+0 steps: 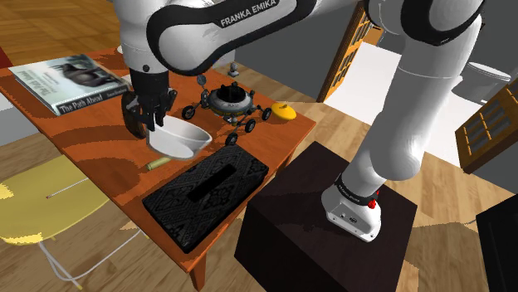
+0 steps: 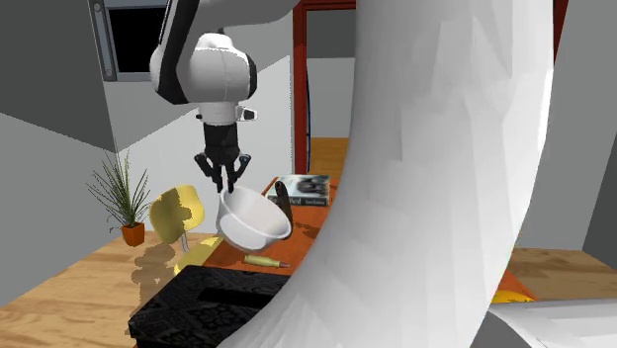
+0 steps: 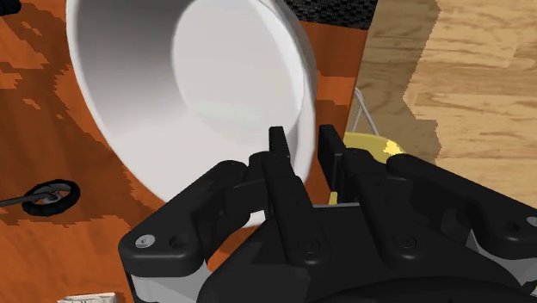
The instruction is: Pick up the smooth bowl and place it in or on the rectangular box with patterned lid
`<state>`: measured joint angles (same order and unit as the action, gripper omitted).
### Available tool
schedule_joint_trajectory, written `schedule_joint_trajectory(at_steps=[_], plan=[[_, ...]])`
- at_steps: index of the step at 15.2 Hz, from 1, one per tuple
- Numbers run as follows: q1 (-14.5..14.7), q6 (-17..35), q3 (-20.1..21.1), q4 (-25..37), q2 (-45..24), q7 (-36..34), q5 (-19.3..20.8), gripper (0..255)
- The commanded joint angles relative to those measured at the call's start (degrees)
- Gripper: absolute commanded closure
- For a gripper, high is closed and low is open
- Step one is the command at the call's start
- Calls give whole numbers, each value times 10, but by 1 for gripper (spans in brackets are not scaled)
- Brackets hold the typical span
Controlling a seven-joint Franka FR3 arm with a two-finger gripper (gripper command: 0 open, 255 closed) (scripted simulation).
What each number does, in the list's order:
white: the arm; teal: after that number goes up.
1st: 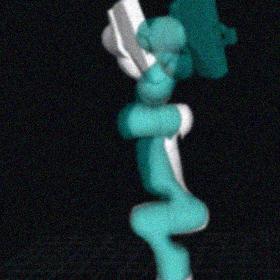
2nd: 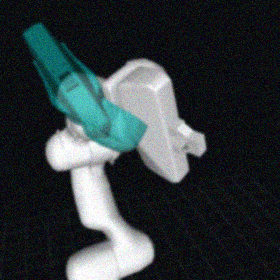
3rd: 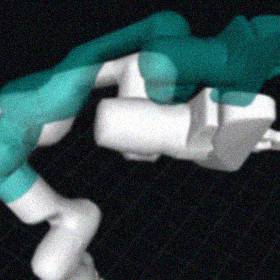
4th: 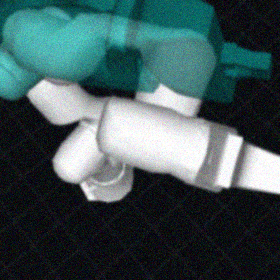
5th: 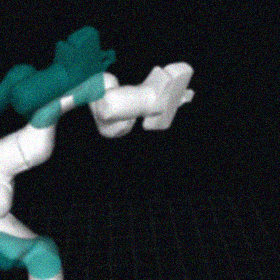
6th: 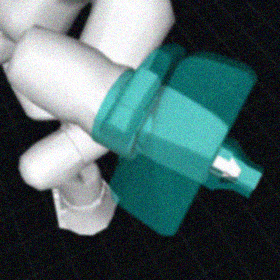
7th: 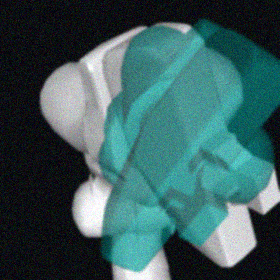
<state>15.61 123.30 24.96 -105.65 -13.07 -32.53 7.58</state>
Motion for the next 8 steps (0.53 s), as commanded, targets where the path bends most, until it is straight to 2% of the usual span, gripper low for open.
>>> schedule_joint_trajectory(at_steps=[1, 8], plan=[[-2, 7, 8, -45, 42, -2, -17, 255], [12, 7, 30, -177, 190, -4, -92, 255]])
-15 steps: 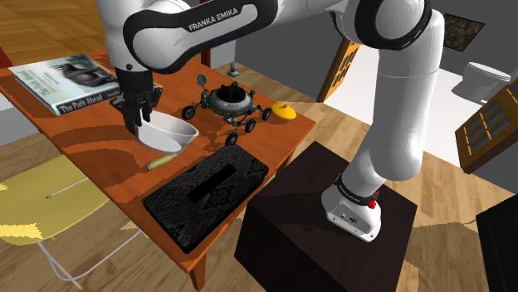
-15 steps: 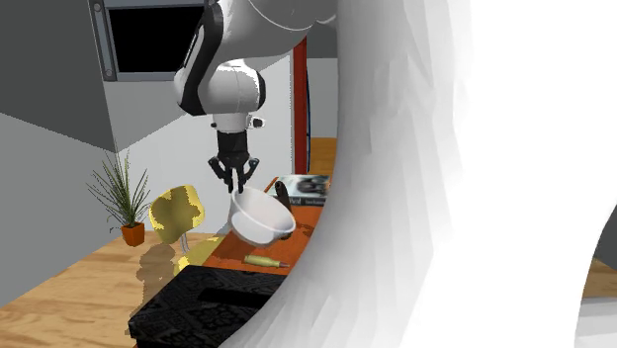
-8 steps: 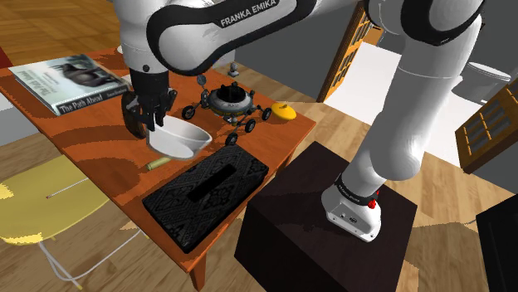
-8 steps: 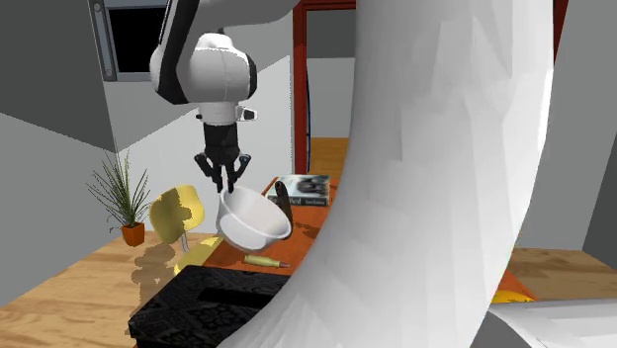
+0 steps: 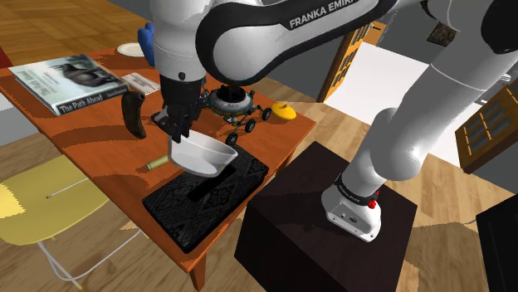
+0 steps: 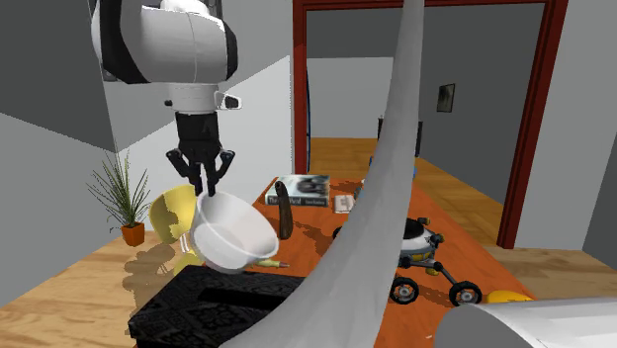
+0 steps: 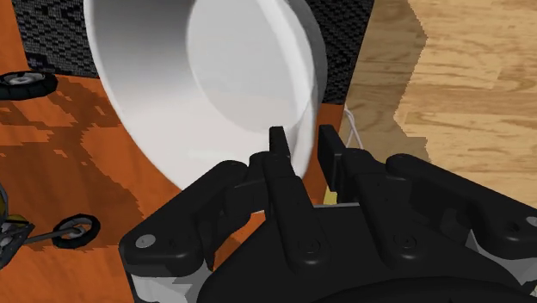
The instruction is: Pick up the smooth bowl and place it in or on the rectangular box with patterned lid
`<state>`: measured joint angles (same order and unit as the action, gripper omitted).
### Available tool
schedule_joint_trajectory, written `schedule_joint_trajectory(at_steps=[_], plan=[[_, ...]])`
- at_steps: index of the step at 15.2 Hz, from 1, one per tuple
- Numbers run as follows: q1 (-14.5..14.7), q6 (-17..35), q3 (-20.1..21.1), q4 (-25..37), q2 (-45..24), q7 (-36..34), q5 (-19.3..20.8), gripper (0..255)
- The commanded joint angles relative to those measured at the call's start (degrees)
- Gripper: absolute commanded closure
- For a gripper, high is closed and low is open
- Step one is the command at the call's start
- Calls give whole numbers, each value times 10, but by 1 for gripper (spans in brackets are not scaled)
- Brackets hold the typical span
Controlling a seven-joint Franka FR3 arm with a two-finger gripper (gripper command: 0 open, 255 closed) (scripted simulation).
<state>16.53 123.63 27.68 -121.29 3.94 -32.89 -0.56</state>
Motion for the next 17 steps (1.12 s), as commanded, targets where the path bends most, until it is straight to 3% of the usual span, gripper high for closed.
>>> schedule_joint_trajectory(at_steps=[1, 3, 17], plan=[[8, 1, 4, -37, 41, -1, -22, 255], [20, -7, 8, -70, 87, -3, -46, 255], [17, 105, 22, -134, 33, -26, -20, 255]])
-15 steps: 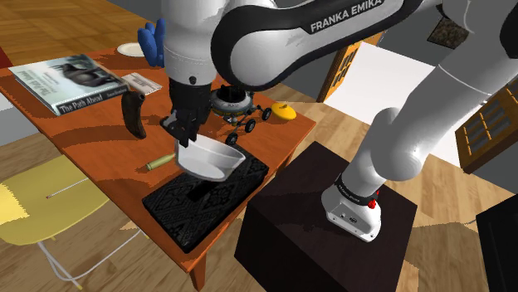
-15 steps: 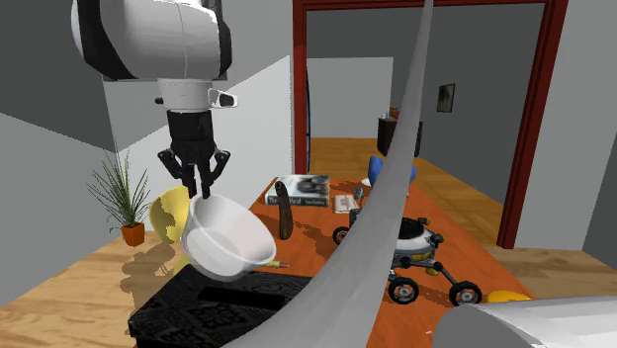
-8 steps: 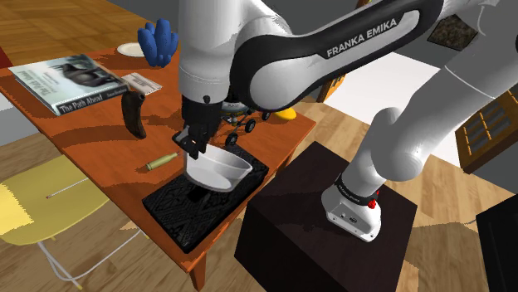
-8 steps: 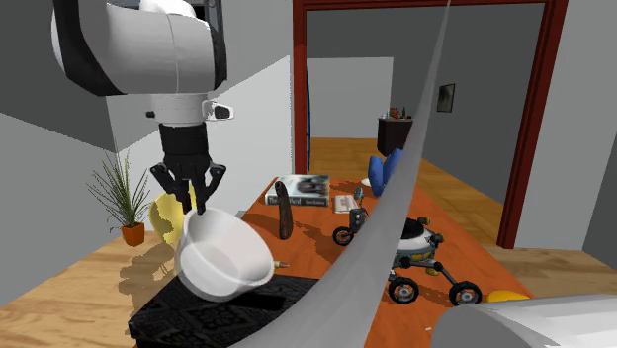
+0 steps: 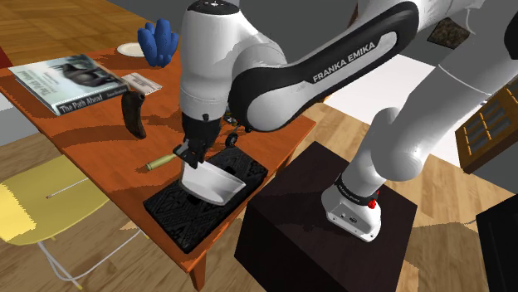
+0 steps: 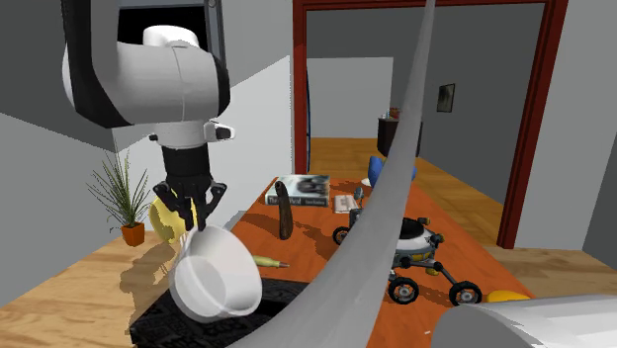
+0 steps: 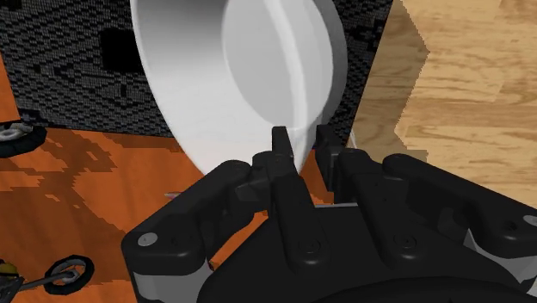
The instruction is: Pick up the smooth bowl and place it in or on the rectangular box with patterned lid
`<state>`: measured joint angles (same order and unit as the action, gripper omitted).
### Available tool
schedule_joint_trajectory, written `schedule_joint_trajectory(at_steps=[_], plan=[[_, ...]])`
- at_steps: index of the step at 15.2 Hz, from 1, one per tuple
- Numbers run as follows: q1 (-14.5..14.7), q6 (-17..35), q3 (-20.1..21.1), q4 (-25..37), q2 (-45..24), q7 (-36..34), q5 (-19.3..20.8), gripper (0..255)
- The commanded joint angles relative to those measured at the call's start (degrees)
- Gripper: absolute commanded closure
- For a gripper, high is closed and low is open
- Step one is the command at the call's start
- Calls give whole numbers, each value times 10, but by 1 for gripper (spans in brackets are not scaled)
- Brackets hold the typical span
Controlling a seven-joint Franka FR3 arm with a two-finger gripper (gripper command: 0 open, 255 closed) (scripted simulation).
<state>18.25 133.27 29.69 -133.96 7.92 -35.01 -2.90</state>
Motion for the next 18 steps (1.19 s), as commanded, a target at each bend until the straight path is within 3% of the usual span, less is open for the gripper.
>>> schedule_joint_trajectory(at_steps=[1, 9, 17, 18], plan=[[-1, 17, 3, -11, -12, -7, 7, 255], [-6, 80, 10, -35, -57, -32, 39, 255], [-7, 80, 12, -35, -57, -32, 39, 255], [-7, 81, 9, -48, -43, -16, 22, 0]])
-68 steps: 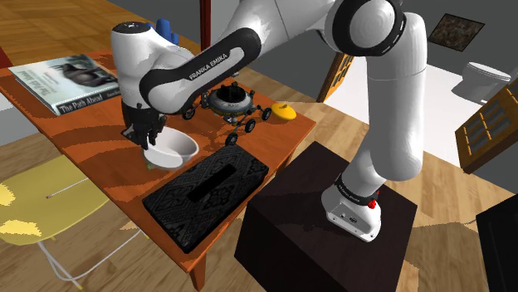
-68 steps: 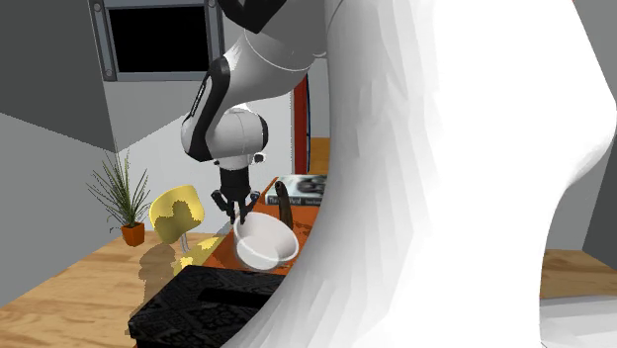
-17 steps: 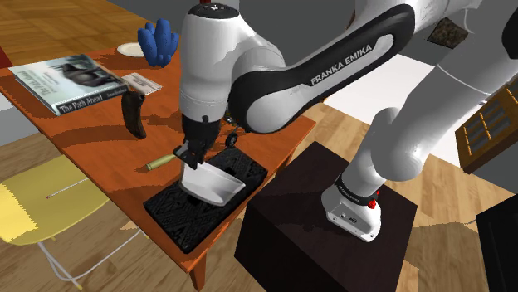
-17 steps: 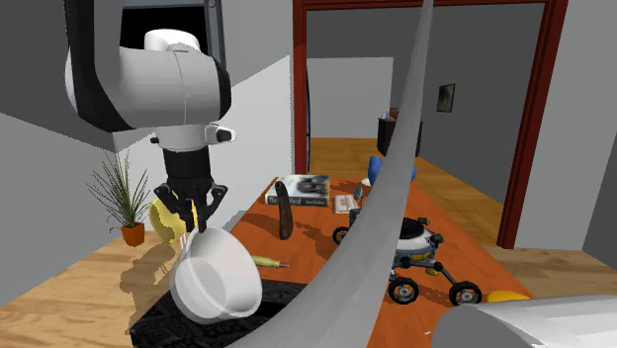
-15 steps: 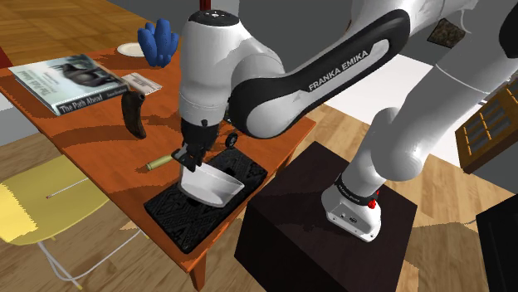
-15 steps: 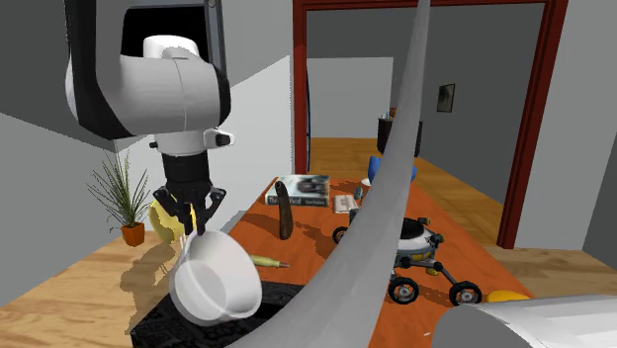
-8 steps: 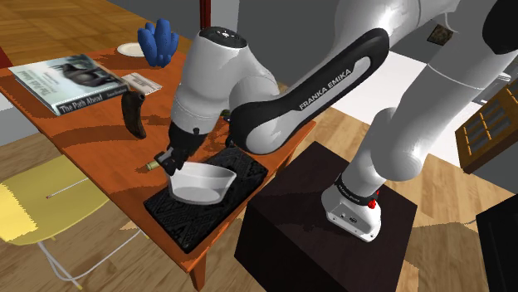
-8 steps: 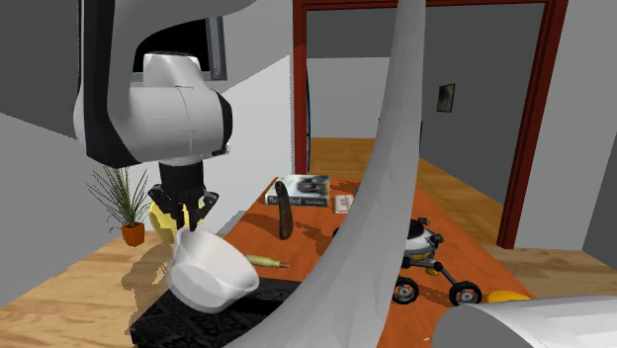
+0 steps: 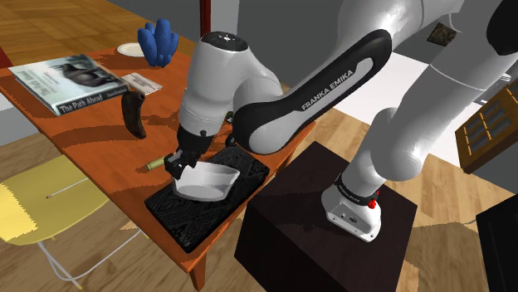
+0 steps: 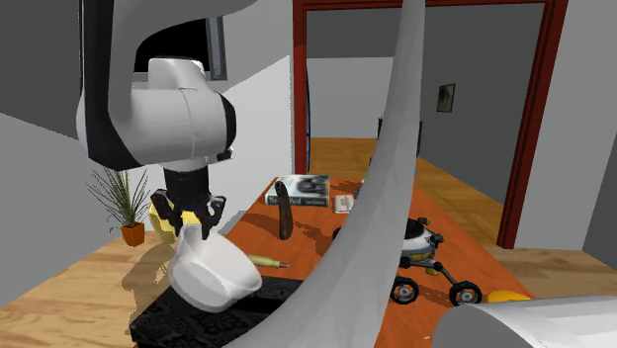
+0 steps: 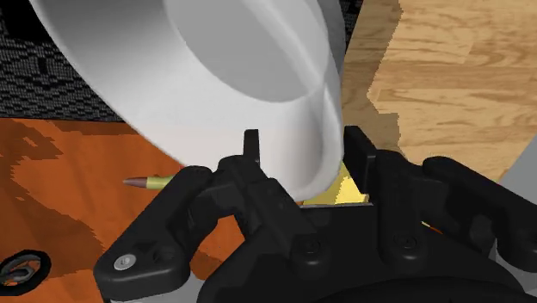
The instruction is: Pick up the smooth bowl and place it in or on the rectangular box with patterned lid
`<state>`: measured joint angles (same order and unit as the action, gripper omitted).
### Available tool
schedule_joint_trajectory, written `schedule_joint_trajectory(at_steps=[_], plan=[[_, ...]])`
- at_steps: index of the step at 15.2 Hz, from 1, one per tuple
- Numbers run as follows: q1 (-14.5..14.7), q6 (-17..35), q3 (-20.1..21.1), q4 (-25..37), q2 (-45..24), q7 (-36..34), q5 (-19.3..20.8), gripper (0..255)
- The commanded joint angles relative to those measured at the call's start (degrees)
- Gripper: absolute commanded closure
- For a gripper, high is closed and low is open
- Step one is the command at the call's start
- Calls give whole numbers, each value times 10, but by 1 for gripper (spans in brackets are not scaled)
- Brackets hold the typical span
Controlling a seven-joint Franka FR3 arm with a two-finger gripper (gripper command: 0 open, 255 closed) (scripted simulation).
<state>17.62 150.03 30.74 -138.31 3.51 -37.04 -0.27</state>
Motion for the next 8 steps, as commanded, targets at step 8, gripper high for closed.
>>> schedule_joint_trajectory(at_steps=[8], plan=[[2, -147, -3, 24, 38, 16, -25, 0]])
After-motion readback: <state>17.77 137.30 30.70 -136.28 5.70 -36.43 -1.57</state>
